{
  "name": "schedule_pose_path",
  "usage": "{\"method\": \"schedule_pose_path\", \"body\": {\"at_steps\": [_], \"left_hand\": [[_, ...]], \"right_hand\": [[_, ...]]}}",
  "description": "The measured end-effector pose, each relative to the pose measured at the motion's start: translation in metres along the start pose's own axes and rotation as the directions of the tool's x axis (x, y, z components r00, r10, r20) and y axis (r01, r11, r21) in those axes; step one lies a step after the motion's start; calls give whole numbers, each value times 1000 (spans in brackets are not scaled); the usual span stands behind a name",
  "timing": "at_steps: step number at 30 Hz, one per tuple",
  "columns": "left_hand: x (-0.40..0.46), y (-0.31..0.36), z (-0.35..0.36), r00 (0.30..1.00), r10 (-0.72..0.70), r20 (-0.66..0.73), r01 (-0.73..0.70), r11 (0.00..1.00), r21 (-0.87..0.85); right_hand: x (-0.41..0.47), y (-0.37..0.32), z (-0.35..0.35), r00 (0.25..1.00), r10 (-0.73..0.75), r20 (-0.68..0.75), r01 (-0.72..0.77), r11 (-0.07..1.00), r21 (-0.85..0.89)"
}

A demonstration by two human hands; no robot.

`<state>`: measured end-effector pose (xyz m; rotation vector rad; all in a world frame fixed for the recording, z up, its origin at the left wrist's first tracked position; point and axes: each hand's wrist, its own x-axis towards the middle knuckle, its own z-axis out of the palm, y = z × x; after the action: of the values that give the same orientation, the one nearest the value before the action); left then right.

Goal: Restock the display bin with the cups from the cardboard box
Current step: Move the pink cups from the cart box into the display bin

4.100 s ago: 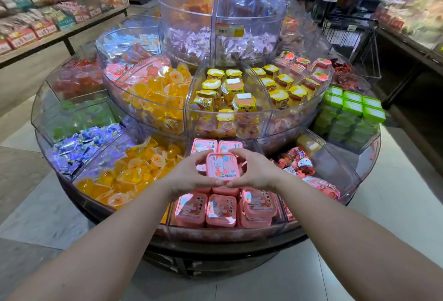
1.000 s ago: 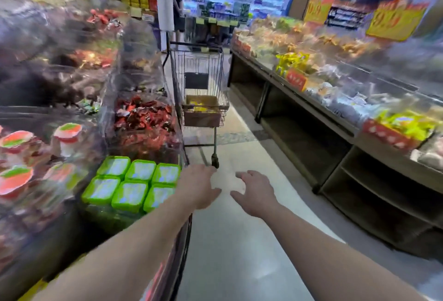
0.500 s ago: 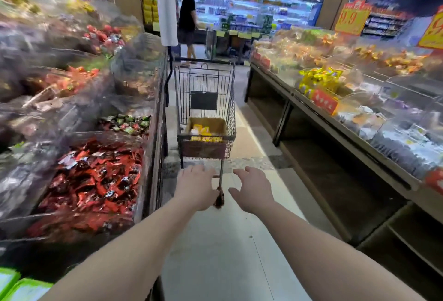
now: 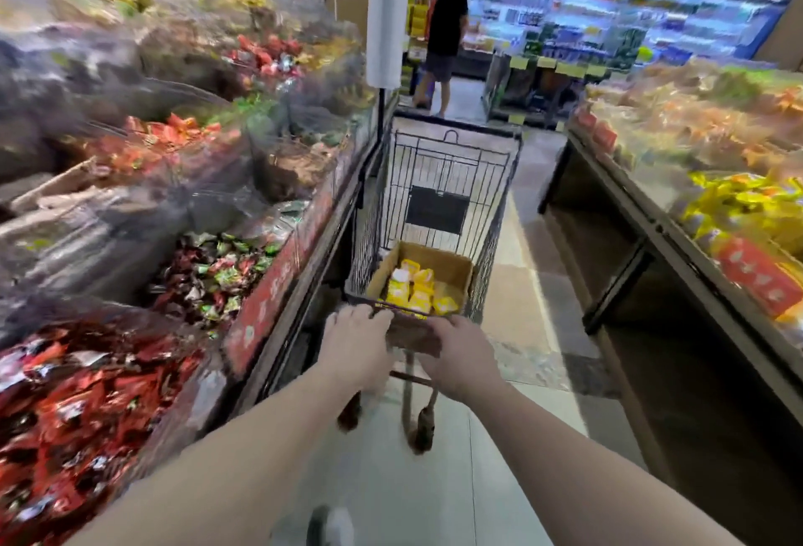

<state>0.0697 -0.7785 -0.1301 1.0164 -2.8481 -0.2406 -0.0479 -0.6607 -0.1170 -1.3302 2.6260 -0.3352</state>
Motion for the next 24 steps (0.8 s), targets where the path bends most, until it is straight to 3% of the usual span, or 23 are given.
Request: {"method": "schedule_pose_path", "body": {"at_steps": [8,15,21,24], "left_hand": [[190,-40,0,999,-14,46,13,1000,28],[308,-51,38,990,-67,120,69,998,-10],[379,-46,109,977,-173,123,188,974,-125],[396,-38,150,957,-251,147,275,944,-183]], "right_hand": [[211,22,0,998,-11,57,10,1000,24],[327,113,3,987,116,110,-123,991,58],[419,170,48,954,-30,298,37,999,-16],[456,198,82,888,-108,447,143,989,-44]]}}
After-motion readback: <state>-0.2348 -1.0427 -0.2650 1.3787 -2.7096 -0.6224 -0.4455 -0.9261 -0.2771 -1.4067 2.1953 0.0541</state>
